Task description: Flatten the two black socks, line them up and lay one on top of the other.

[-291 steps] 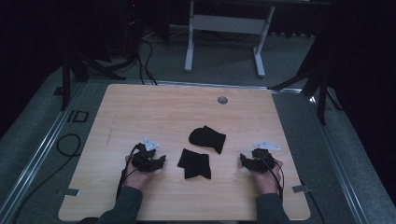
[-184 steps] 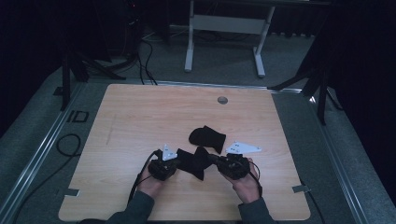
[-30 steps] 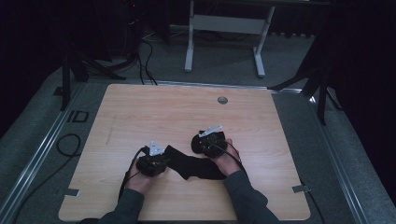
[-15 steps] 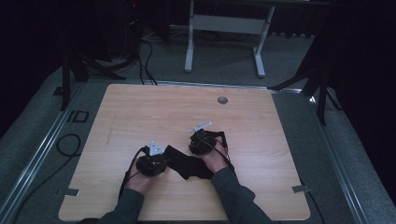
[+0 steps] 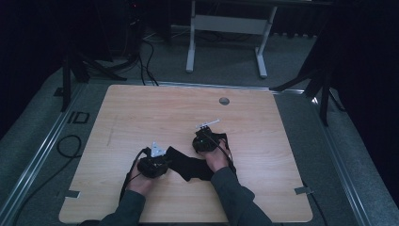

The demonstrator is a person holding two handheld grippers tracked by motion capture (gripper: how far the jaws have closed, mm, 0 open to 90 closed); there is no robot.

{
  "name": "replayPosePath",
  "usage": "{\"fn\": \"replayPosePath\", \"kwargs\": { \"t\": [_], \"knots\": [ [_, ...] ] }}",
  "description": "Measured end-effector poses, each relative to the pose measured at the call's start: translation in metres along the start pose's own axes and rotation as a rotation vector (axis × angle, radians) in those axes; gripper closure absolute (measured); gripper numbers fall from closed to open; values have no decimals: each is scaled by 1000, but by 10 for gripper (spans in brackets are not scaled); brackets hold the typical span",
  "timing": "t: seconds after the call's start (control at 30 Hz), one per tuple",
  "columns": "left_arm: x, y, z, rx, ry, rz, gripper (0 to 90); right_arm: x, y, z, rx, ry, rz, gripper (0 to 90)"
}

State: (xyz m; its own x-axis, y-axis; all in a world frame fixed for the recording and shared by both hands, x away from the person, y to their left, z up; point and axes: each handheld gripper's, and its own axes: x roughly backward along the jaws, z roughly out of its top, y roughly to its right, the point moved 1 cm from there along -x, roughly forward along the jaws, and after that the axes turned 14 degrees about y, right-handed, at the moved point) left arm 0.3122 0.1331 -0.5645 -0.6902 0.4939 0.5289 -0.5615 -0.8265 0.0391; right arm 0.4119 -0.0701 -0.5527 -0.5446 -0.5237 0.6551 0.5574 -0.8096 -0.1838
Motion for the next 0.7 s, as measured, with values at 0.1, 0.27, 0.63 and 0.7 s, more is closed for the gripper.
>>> {"fn": "replayPosePath", "kwargs": {
  "t": [0.1, 0.27, 0.63, 0.7],
  "knots": [
    [0, 0, 0, 0, 0, -1, 713, 2, 0, -1, -9, 9, 19, 870],
    [-1, 0, 0, 3, 3, -1, 704, 12, -2, 3, -1, 35, 35, 870],
    [1, -2, 2, 28, 13, -5, 618, 54, 1, 20, 24, 145, 56, 869],
    [1, -3, 3, 40, 18, -5, 610, 67, 5, 23, 17, 176, 53, 869]
  ]
}}
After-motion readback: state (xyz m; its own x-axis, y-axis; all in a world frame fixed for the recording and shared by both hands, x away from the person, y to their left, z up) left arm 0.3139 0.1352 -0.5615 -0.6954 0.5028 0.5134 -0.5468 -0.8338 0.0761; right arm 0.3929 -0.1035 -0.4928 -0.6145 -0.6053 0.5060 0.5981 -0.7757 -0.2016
